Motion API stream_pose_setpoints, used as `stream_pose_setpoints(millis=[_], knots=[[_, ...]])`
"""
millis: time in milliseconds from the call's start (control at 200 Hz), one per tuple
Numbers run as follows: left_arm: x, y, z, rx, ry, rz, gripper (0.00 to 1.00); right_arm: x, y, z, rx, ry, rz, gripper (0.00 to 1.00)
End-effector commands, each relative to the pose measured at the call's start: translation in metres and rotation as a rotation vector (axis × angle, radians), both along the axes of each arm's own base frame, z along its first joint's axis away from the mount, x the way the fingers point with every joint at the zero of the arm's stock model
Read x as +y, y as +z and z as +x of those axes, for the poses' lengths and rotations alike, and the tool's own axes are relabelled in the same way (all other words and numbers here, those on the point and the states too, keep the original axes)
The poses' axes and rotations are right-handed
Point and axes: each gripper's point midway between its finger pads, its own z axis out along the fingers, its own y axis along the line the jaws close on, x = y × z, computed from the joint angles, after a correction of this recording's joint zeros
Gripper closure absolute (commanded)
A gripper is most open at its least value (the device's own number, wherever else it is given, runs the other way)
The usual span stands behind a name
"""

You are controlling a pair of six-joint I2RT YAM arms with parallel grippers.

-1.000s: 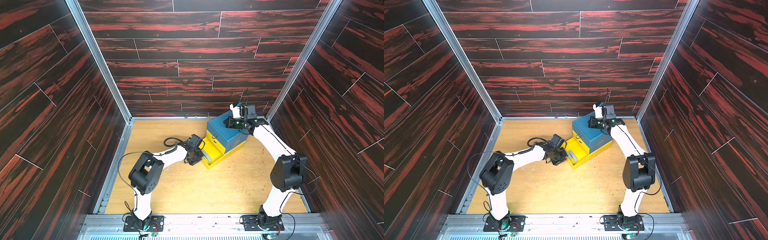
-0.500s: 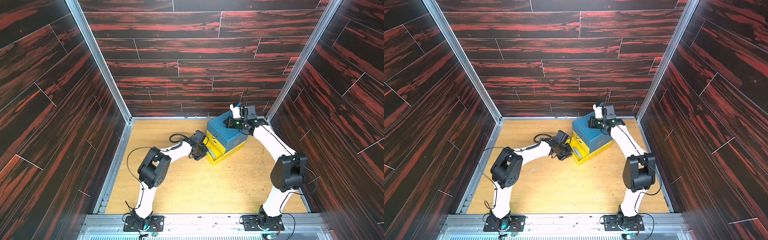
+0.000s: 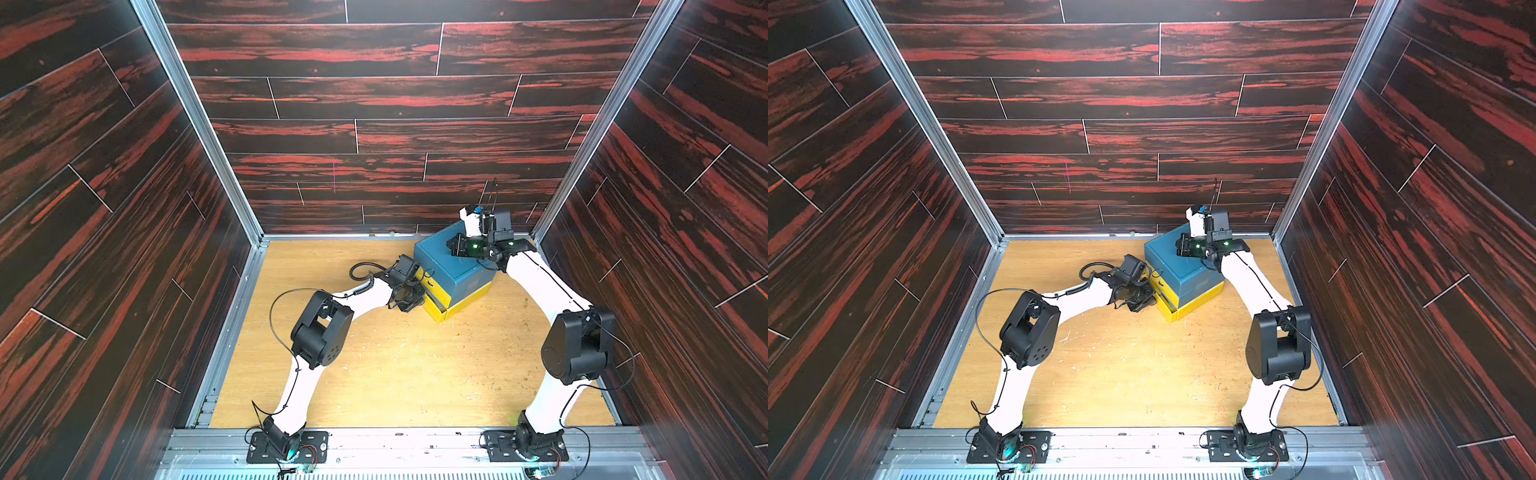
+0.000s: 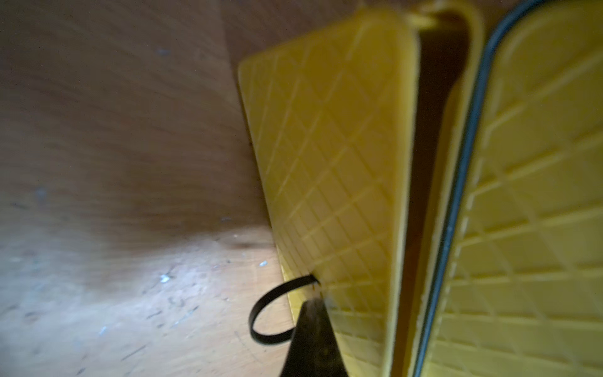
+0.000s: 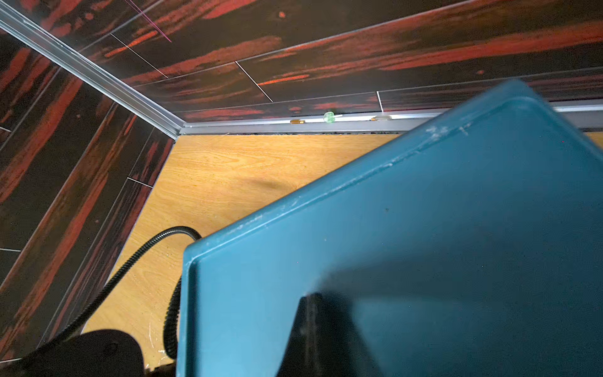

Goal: Place the fruit knives into the drawer by color
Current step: Close the drawer in the storage box.

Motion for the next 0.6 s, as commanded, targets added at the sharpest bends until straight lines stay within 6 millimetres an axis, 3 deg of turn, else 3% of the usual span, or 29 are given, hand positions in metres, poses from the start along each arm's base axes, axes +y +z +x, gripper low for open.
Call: stream_pose_setpoints(millis=[0,296,591], knots=[[-0.018,0.010,0.004,-0.024,-0.009,-0.053,1.00,-0.043,-0.169,-0.101,0.653,-0.061,-0.246,1.00],[-0.038,0.013,0.009,-0.045,0.007,-0.125,1.00,-0.043,-0.171,-0.102,0.655,-0.063,-0.245,1.00],[-0.039,0.016,0.010,-0.062,0.006,-0.130,1.00,-0.042,-0.173,-0.102,0.659,-0.061,-0.243,1.00]])
